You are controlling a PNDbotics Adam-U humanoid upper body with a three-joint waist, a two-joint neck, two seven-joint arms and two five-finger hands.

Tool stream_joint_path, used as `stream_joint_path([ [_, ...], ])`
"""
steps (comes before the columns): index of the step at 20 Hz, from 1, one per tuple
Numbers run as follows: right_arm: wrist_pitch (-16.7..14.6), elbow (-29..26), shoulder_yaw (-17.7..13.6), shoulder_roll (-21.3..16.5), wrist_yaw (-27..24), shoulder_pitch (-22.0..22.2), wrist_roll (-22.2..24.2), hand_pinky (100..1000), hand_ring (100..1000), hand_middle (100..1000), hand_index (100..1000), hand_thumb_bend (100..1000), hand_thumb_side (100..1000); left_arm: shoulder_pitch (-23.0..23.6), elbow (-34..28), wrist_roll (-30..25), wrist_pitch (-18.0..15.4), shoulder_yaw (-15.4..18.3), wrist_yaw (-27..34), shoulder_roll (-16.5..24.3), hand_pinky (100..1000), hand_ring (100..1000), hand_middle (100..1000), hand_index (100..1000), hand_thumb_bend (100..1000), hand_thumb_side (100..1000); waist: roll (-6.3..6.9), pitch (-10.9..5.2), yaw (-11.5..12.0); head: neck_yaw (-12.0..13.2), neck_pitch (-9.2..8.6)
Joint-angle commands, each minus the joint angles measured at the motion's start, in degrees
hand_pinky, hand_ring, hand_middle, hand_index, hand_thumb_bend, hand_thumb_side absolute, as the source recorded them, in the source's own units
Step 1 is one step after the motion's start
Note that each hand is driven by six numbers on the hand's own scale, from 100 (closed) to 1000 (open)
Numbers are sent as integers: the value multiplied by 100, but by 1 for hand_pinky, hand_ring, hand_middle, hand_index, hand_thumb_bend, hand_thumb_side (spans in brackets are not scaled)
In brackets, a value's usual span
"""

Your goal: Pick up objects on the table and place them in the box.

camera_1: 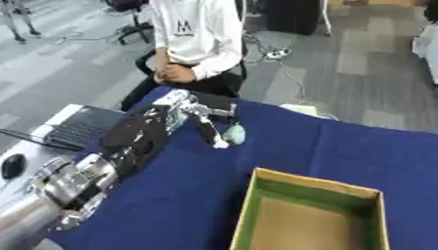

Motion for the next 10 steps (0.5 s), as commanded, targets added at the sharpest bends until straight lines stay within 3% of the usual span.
stream_joint_path([
  [1,-1672,-90,-10,-82,30,25,-1666,142,261,269,404,100,1000,-98,-494,-437,-401,-165,636,185,100,100,100,166,100,363,8,-108,7,-3,-63],
  [10,-1672,-90,-5,-110,31,46,-1666,141,260,268,404,100,1000,36,-2226,-647,-331,-917,2092,356,100,100,100,159,100,337,34,-133,14,-33,-152],
])
